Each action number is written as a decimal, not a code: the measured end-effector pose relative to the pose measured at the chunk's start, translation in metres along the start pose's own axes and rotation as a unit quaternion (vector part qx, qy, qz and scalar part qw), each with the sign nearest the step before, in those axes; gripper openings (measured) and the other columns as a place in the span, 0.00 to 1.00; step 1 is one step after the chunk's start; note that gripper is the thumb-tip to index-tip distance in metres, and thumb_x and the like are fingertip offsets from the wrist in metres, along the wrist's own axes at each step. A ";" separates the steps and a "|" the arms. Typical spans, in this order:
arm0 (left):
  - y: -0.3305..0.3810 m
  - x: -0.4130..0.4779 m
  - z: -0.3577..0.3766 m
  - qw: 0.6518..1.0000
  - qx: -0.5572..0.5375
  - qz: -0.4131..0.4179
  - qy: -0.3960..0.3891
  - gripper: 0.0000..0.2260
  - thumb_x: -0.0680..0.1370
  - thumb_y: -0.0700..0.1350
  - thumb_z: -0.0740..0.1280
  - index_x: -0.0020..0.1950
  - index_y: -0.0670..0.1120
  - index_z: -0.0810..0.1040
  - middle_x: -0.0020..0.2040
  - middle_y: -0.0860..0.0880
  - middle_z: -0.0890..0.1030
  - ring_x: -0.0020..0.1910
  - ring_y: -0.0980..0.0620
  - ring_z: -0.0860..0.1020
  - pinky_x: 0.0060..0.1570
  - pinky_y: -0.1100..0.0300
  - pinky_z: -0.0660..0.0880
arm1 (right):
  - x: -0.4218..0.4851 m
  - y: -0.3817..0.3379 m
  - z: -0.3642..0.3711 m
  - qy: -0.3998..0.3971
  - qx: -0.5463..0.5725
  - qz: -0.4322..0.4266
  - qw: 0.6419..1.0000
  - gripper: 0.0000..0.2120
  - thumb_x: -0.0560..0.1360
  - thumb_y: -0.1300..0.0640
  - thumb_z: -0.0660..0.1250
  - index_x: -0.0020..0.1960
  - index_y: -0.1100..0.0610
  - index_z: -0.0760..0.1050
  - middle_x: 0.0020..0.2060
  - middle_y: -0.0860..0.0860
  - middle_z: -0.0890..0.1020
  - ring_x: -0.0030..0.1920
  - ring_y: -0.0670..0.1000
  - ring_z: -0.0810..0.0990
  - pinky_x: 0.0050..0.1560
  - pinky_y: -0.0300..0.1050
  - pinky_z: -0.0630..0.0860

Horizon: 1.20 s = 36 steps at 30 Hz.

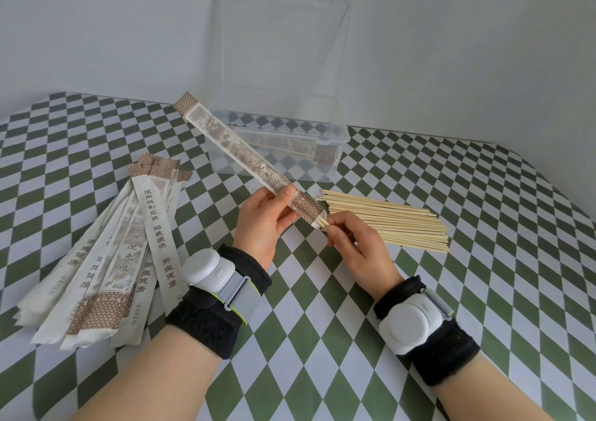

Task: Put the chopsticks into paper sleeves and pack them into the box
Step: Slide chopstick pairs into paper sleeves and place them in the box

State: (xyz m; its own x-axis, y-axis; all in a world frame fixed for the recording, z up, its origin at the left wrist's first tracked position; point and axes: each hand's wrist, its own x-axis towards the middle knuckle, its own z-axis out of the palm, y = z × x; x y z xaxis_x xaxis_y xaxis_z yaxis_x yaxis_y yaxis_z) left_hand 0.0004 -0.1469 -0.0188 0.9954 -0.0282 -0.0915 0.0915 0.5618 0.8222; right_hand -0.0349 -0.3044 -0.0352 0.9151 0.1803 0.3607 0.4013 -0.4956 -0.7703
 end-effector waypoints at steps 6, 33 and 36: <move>-0.001 -0.004 0.002 0.999 0.016 0.000 -0.036 0.03 0.76 0.39 0.66 0.47 0.46 0.78 0.39 0.53 0.84 0.42 0.57 0.82 0.39 0.66 0.77 | 0.000 0.002 0.000 0.002 0.014 0.003 1.000 0.03 0.76 0.53 0.58 0.47 0.48 0.71 0.36 0.45 0.76 0.35 0.48 0.71 0.36 0.32 0.67; -0.006 -0.002 0.000 0.995 0.077 0.015 -0.063 0.07 0.76 0.39 0.67 0.53 0.43 0.79 0.43 0.51 0.84 0.47 0.53 0.82 0.46 0.60 0.79 | 0.022 -0.014 0.004 0.022 -0.004 0.029 0.999 0.05 0.75 0.59 0.66 0.48 0.50 0.74 0.42 0.49 0.80 0.41 0.47 0.77 0.43 0.38 0.74; -0.007 -0.001 -0.001 0.997 0.063 0.016 -0.052 0.07 0.76 0.40 0.67 0.53 0.43 0.79 0.45 0.49 0.84 0.48 0.53 0.82 0.47 0.61 0.79 | 0.031 -0.018 0.000 0.041 -0.012 0.029 0.999 0.04 0.74 0.62 0.66 0.45 0.53 0.76 0.37 0.46 0.79 0.37 0.42 0.76 0.39 0.31 0.72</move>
State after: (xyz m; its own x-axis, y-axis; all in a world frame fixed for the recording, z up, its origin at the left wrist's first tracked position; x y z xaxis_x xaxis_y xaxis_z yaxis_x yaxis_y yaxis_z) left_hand -0.0013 -0.1500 -0.0246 0.9949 -0.1002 -0.0110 0.0557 0.4550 0.8888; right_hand -0.0142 -0.2896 -0.0104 0.9299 0.0802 0.3589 0.3458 -0.5228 -0.7792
